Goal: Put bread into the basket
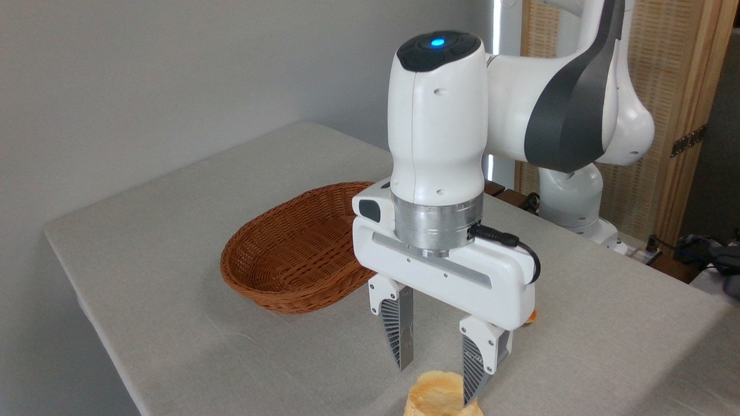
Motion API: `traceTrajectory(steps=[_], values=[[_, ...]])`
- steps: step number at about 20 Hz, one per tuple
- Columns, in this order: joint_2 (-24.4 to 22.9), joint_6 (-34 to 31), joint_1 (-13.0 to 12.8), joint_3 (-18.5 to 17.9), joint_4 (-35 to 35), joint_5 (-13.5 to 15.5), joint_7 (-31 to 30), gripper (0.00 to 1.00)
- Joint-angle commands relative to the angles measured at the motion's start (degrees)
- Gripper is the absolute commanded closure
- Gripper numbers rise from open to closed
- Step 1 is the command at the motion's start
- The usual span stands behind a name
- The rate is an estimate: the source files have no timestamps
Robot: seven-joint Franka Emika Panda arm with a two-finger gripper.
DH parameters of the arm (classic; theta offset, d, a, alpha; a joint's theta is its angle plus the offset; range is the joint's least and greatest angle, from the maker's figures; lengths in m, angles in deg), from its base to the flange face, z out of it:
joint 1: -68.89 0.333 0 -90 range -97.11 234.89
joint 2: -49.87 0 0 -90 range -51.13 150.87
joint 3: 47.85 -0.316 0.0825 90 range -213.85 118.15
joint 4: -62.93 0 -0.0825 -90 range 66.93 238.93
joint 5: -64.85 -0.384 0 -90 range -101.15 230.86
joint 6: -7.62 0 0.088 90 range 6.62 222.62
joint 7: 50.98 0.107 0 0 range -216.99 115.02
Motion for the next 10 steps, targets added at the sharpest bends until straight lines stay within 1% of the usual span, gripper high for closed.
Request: traceTrajectory(steps=[1, 10], values=[[0.8, 2.2, -0.4, -0.4, 0.8, -0.5, 0.5, 0.00], [1.8, 4.4, -0.4, -0.8, 0.9, -0.5, 0.8, 0.00]])
